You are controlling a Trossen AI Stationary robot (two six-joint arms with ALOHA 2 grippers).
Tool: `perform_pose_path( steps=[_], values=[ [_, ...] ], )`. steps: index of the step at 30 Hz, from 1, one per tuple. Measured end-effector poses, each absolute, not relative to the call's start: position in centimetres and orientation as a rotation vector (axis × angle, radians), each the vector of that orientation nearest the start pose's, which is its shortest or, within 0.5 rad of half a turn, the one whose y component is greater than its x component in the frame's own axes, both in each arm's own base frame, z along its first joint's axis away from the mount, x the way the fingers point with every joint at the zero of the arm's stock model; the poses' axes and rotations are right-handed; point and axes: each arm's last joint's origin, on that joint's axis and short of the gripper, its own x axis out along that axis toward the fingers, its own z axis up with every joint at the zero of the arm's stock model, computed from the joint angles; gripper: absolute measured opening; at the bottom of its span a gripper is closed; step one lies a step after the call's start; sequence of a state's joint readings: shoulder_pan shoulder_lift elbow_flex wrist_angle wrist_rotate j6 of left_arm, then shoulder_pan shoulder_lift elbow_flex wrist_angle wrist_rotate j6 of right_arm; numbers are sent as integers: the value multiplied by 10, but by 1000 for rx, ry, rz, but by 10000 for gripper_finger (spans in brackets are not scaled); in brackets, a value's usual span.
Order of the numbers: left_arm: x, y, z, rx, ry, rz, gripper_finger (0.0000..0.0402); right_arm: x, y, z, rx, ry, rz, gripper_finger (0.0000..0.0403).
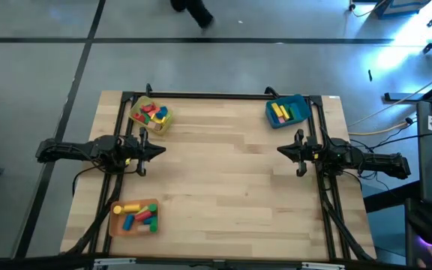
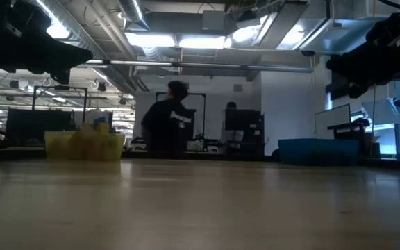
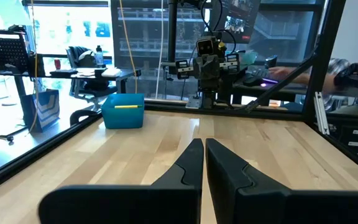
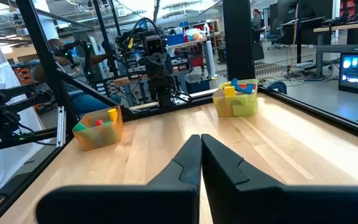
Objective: Sort blocks by size
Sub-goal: Return to Home Position
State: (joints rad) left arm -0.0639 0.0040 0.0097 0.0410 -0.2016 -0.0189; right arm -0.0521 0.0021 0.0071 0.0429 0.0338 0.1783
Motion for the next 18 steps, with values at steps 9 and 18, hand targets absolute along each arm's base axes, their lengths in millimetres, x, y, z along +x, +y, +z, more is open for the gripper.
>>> perform_pose_path(
  steps=[9,18],
  values=[
    [97,0,170,-25,-47,138,5,99,-6,166,179,-9,-85,14],
    [97,0,170,-25,-47,138,5,101,4,164,177,23,18,14]
  ],
)
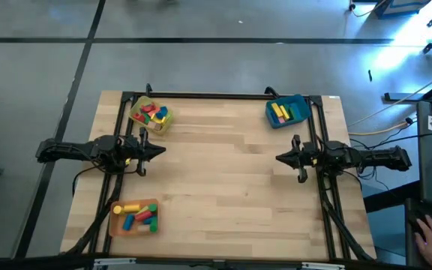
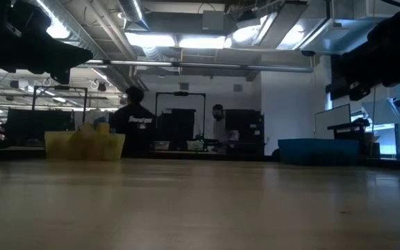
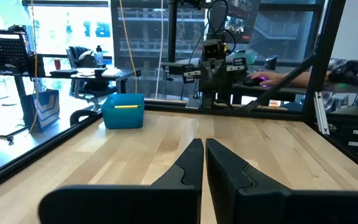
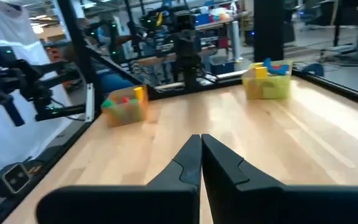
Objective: Sort blocks by size
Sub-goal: Return to Home Position
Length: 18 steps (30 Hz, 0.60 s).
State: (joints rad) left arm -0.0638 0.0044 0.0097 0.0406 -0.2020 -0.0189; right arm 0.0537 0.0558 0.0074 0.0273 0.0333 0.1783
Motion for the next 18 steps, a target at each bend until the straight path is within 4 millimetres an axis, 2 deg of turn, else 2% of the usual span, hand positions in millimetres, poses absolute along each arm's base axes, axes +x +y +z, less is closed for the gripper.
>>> perform_pose_path(
  steps=[18],
  values=[
    [97,0,170,-25,-47,137,5,100,6,164,177,27,37,14]
  ],
)
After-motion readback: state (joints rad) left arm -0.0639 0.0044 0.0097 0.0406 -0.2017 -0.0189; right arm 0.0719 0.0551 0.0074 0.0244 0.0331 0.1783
